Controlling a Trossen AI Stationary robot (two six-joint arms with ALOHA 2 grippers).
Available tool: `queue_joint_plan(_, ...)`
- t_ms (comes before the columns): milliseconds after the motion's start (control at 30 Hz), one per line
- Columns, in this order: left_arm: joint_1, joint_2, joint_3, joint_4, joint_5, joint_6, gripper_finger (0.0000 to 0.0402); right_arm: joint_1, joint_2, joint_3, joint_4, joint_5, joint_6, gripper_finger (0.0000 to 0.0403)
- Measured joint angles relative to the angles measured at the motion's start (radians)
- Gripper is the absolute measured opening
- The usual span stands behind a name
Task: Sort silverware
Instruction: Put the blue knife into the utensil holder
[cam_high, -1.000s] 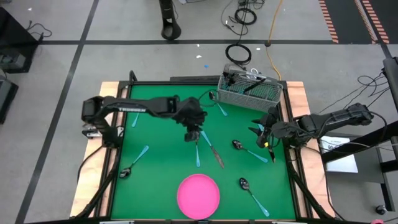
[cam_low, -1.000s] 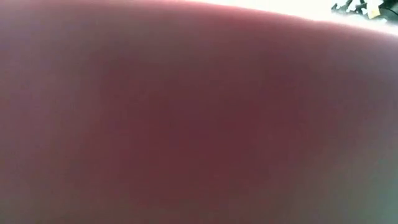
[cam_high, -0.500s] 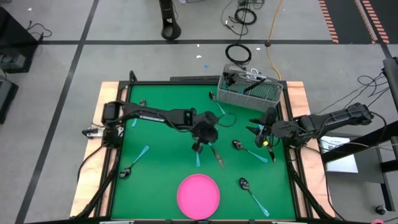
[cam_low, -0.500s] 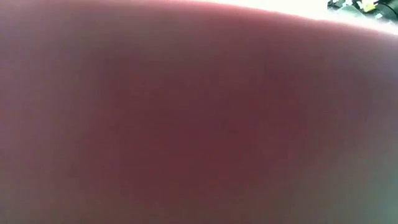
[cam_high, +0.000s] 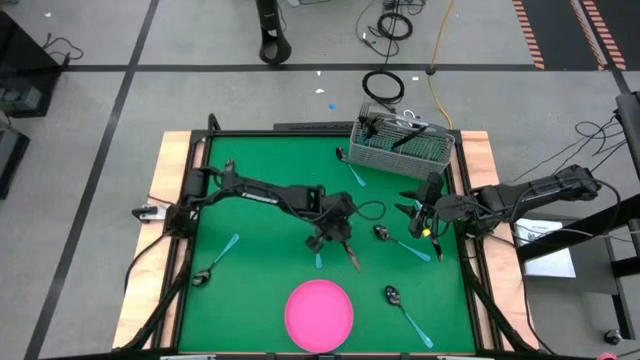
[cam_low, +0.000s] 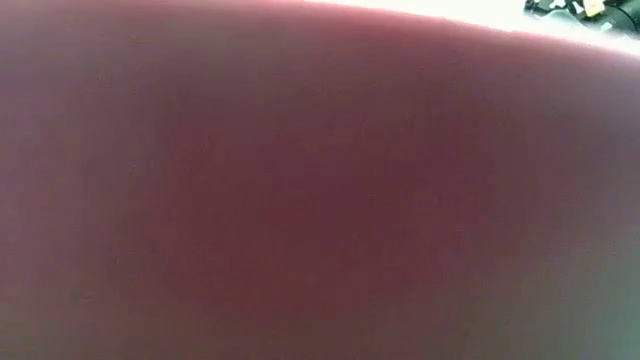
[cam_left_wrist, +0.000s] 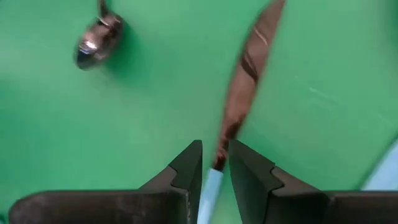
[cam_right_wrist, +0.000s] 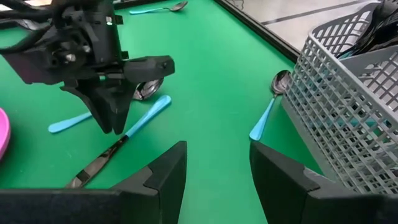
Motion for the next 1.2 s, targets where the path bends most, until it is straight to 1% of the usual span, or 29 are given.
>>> queue_joint_plan(167,-0.002,0.000,0.000,-0.056,-0.023,0.048,0.0115,0.000,0.000,0.000,-0.001,-0.001,0.002,0.0164)
queue_joint_plan(233,-0.002,0.000,0.000,-0.052,-0.045,0.055,0.0131,0.000,0.000,0.000,0.003,-0.001,0.000,0.0164)
queue_joint_plan(300,-0.001,0.000,0.000,-0.037,-0.047,0.060,0.0145,0.000,0.000,0.000,0.006,-0.001,0.000,0.0164)
queue_joint_plan(400,0.002,0.002,-0.002,-0.041,-0.046,0.094,0.0156,0.000,0.000,0.000,0.006,-0.001,0.000,0.0164)
queue_joint_plan(567,0.008,0.028,-0.003,-0.036,-0.003,0.111,0.0154,0.000,0.000,0.000,0.008,-0.001,0.001,0.0164)
queue_joint_plan(767,0.018,0.048,-0.003,-0.013,0.012,0.135,0.0144,-0.001,-0.001,0.000,0.022,0.001,-0.013,0.0164)
queue_joint_plan(1067,0.049,0.055,-0.003,-0.023,0.032,0.129,0.0143,-0.002,-0.001,0.000,0.022,0.002,-0.020,0.0164)
queue_joint_plan(1200,0.054,0.070,0.000,-0.028,0.064,0.127,0.0143,-0.002,-0.001,0.000,0.022,0.002,-0.020,0.0164)
